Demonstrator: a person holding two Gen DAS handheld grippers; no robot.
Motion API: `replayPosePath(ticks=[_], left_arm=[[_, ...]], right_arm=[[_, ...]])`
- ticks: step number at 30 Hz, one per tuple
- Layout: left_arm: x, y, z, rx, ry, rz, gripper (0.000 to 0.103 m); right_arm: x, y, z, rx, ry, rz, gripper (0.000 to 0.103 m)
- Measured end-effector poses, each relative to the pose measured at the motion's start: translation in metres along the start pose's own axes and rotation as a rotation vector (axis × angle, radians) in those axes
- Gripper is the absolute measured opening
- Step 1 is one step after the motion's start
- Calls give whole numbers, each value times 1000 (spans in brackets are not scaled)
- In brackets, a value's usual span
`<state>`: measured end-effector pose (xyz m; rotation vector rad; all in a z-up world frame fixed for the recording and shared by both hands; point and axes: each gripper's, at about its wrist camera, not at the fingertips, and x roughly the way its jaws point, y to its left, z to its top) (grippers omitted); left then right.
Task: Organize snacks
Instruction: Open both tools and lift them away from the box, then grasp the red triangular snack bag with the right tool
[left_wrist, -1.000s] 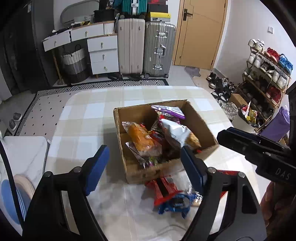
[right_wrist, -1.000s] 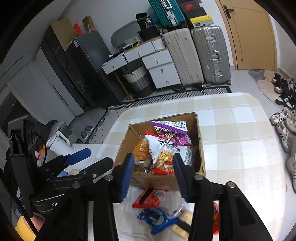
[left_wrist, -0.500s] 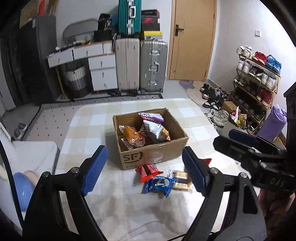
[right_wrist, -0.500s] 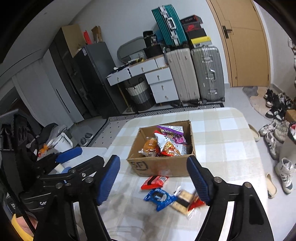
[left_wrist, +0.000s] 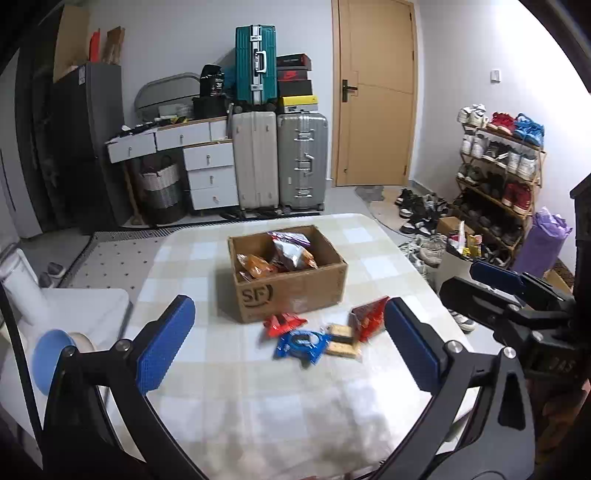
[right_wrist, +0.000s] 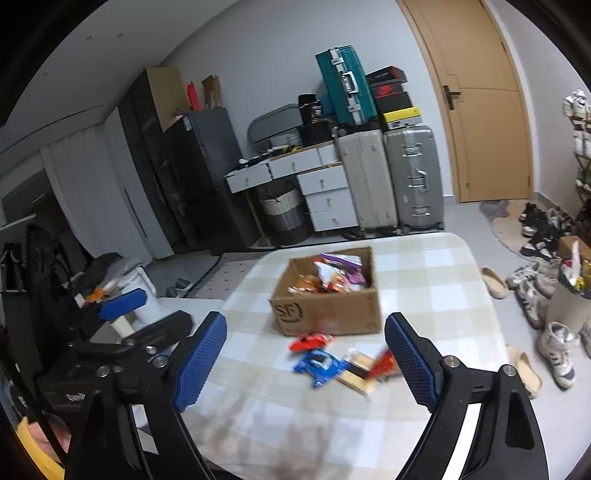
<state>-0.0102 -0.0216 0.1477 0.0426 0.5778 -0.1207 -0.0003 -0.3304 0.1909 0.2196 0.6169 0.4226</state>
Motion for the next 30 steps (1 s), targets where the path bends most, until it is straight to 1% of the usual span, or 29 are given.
replayPosePath(ticks=[3,6,9,12,14,16,18,22,24,30], left_arm=[[-6,-1,-20,-24,20,-17,102],[4,1,-45,-24,38,-13,102],[23,3,-72,-17,60,-9,102],[52,11,-93,-44,100,-10,102],[67,16,-104,-64,118,-3,102],[79,16,-111,-63,125,5,102],[91,13,-115,-38,128,15,102],[119,14,-116,-24,144,19,102],[133,17,-116,-34,164,26,102],[180,32,-114,-99,244,9,102]], right_arm=[[-5,-10,-18,9,14,-17,89],[-4,-20,-36,19,32,-35,89],[7,-40,-59,31,70,-71,89],[20,-57,-78,46,108,-105,89],[27,-65,-86,61,116,-114,89],[36,-74,-93,73,110,-116,89],[45,-80,-97,76,114,-117,89],[68,-84,-98,64,138,-122,89],[83,-86,-96,59,148,-131,89],[123,-100,-90,80,168,-153,89]])
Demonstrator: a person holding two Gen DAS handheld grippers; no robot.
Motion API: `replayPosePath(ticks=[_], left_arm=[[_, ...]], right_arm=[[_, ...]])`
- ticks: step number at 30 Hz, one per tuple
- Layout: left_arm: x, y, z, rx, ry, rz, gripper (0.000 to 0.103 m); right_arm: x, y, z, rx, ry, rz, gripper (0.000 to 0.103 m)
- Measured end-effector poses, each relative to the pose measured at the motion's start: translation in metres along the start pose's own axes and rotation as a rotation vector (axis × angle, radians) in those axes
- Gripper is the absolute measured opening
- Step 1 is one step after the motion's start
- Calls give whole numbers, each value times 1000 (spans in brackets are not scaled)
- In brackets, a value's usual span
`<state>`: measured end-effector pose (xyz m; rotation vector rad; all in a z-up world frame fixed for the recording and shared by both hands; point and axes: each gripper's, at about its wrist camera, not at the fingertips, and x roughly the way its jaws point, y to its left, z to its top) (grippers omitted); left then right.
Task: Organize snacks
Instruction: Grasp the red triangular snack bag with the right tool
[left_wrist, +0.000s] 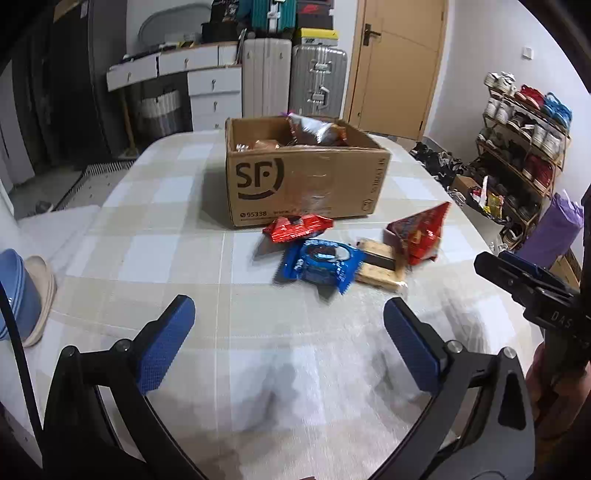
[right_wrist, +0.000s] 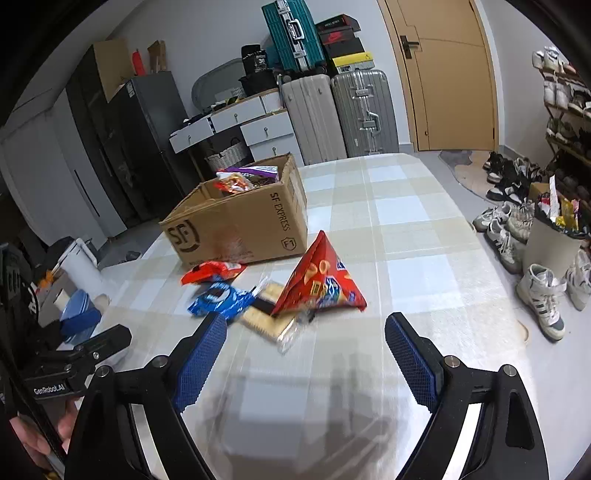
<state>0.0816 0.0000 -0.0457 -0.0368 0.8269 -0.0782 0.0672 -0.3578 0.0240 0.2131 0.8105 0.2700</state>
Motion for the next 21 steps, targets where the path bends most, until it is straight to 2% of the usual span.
replayPosePath(ticks=[9,12,16,19,21], left_arm=[[63,8,28,-3,69,28,102],[83,6,37,4,86,21,102],[104,4,45,2,102,8,102],[113,3,47,4,110,-1,102],[117,3,51,0,111,-4,102]], right_arm=[[57,-3,24,-20,40,-17,89],[87,-8,29,-3,108,-21,89],[110,-16,32,20,153,-20,89],[124,-21,33,24,186,-24,76],[128,-25,30,36,198,-24,73]])
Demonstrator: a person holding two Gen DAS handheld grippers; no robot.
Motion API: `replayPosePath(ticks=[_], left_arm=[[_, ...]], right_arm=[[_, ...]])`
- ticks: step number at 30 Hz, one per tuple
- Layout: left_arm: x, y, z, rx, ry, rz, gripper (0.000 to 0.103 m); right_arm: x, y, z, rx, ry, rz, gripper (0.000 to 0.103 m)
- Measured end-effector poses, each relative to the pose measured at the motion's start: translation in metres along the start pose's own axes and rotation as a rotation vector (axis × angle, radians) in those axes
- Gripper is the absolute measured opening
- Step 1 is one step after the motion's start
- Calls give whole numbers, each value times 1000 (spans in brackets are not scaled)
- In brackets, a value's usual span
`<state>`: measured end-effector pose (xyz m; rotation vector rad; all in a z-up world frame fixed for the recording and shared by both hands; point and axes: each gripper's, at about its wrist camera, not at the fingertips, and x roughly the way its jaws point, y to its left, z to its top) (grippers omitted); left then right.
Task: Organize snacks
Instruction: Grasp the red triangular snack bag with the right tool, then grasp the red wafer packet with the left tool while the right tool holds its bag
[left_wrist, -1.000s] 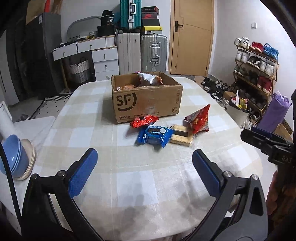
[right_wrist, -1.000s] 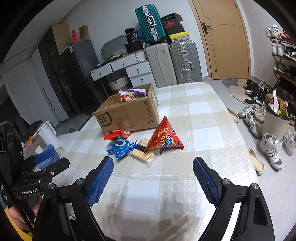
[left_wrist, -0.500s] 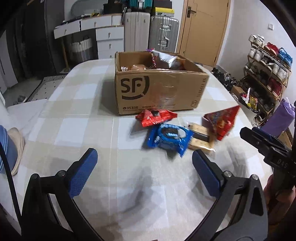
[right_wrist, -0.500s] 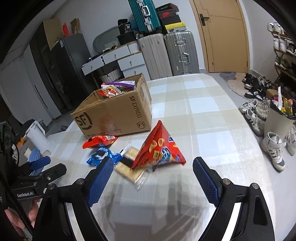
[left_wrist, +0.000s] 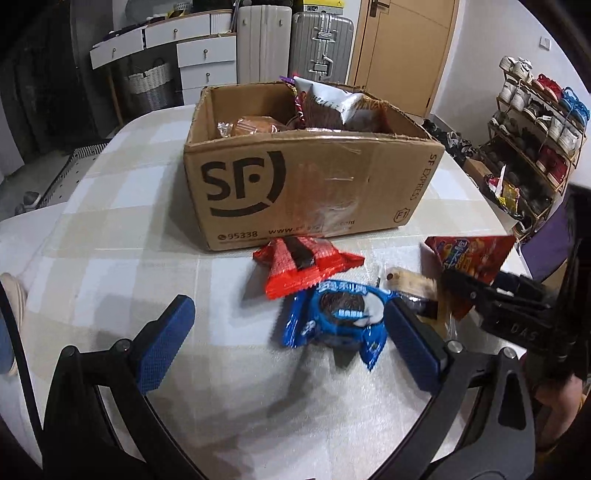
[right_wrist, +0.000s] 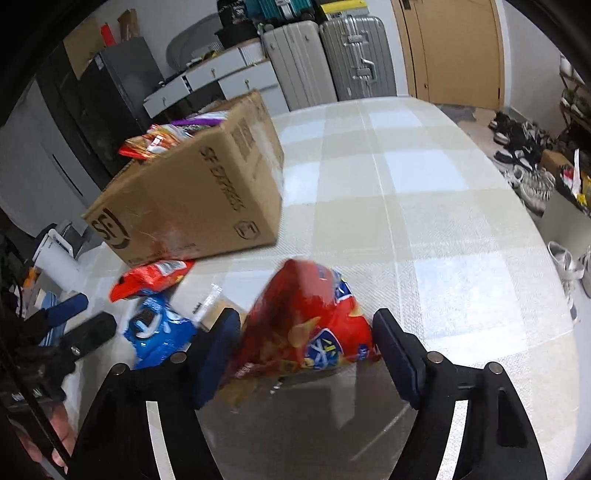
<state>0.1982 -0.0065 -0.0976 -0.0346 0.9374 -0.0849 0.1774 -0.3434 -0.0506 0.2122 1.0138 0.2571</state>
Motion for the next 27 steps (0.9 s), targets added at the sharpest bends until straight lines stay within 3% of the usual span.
replayPosePath(ticks=[3,11,20,27], left_arm=[[6,2,5,-20,3,-1,102],[25,10,14,-103,36,-30,102],[34,13,29,-183,26,-12,102],[69,12,39,-219,102,14,102]], right_arm=[[-1,1,-1,-17,-4,-6,65],[-14,-2,-9,-8,-16,24,56],[-27,4,-15,-14,-27,57,53],[-39,11,-19,-56,-49,51,45]])
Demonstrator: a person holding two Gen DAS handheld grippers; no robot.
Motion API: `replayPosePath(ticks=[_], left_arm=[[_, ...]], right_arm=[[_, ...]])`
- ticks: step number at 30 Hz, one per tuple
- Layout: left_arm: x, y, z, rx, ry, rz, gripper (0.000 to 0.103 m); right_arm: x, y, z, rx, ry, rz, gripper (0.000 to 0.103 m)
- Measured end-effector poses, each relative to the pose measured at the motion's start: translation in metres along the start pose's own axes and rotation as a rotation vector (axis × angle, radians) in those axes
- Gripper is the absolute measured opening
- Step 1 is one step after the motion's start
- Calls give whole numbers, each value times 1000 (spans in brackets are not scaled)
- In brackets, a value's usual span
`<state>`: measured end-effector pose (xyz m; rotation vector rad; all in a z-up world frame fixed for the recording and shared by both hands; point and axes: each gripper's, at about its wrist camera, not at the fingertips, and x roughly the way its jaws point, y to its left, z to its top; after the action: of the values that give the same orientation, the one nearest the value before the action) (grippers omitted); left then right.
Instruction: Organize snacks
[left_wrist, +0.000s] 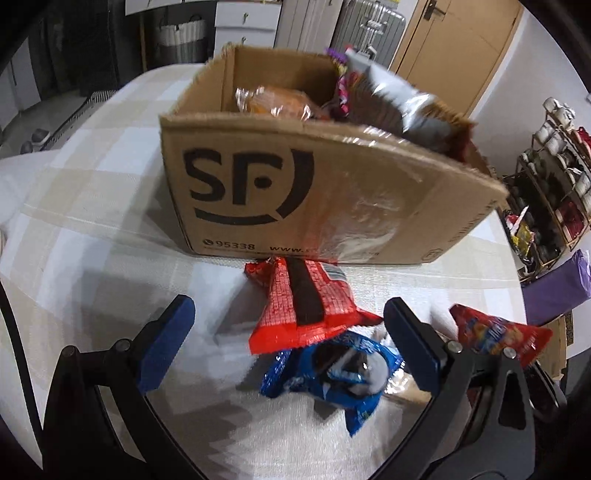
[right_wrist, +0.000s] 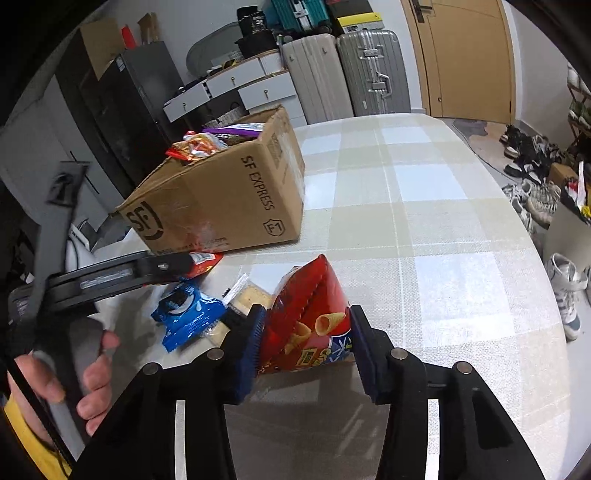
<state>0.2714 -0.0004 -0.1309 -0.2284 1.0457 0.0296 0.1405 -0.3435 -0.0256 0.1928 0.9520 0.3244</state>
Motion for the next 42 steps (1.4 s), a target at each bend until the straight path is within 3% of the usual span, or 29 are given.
replayPosePath(ticks=[6,8,9,11,13,14,25,42], left_arm=[[16,2,6,-12,38,-27,92],[19,1,7,-2,55,-39,76],[21,-1,7,10,53,-33,75],[21,-4,8,36,49,-38,58],[21,-6,9,41,50,-43,51],[21,-6,10,39,50,-49,41],[10,16,13,67,52,-111,40],[-59,30,-17,184,-48,-141,40]], right_arm=[[2,-5,1,21,13,15,44],[2,-5,1,25,12,19,44],[1,-4,1,20,11,18,44],[0,-3,1,18,10,25,44],[-1,-1,1,15,7,35,43],[-1,0,1,15,7,36,43],[-12,-10,2,83,-17,73,43],[-35,15,2,60,-66,146,43]])
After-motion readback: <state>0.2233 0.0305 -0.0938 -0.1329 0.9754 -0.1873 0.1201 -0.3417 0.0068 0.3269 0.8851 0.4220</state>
